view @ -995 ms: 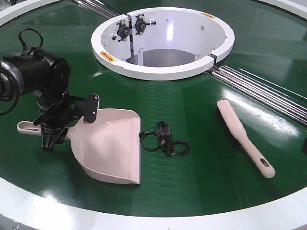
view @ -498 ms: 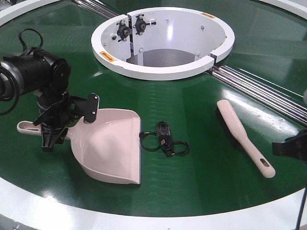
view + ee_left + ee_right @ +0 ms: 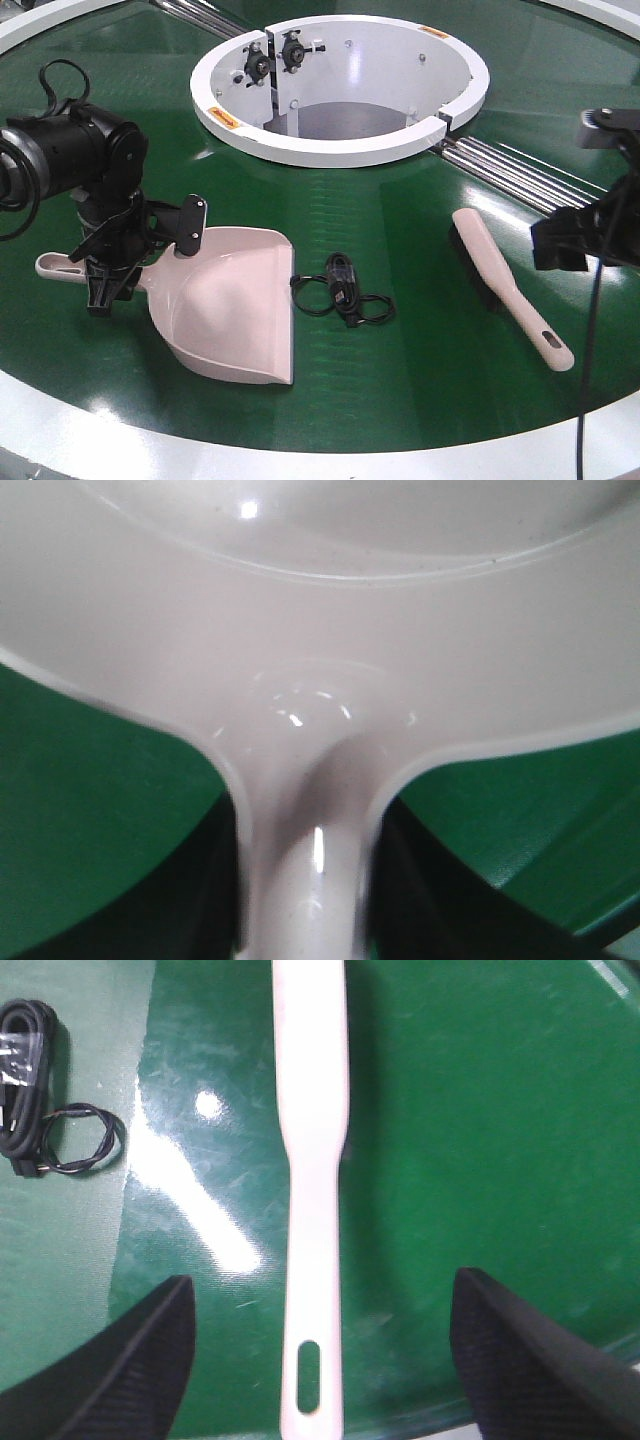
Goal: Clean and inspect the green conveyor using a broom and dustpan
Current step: 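Lower the right gripper onto the pink brush handle and close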
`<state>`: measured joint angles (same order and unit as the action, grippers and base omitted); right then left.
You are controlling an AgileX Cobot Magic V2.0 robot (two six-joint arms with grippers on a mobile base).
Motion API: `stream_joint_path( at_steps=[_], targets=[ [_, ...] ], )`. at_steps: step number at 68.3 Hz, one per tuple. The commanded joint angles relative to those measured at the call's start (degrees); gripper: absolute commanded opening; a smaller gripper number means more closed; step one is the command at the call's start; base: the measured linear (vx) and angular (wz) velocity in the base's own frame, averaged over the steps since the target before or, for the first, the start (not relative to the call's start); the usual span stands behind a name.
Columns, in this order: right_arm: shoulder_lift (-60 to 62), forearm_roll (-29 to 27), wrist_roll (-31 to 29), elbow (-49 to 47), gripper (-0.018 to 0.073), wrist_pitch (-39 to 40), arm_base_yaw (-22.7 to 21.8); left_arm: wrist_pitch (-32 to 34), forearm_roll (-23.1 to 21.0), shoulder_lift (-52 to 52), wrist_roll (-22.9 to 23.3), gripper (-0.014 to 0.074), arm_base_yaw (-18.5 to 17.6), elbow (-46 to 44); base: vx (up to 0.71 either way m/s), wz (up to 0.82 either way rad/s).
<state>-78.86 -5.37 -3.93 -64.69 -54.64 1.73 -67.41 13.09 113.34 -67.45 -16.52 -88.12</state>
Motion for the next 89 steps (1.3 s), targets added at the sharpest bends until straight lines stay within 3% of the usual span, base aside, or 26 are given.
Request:
stream_joint_path(
  at_steps=[1, 23, 74, 89],
  targets=[
    [-3.39, -1.66, -2.0, -5.83, 0.0528, -2.32, -0.13, -0.45, 0.99, -2.83, 0.35, -0.0006, -0.24, -1.67, 0.0, 0.0],
    [-17.51, 3.27, -0.25, -14.5, 0.0528, -10.91, 3.71, -0.45, 0.99, -2.83, 0.35, -0.0006, -0.24, -1.67, 0.0, 0.0],
    [-30.7, 7.58, 2.39, -15.17, 0.0524, -6.01, 3.71, -0.45, 0.99, -2.83, 0.35, -0.0006, -0.24, -1.67, 0.0, 0.0],
    [-31.37, 7.58, 2.67, -16.38, 0.0433, -5.56, 3.71, -0.45, 0.99, -2.83, 0.35, -0.0006, -0.24, -1.67, 0.0, 0.0]
  ],
)
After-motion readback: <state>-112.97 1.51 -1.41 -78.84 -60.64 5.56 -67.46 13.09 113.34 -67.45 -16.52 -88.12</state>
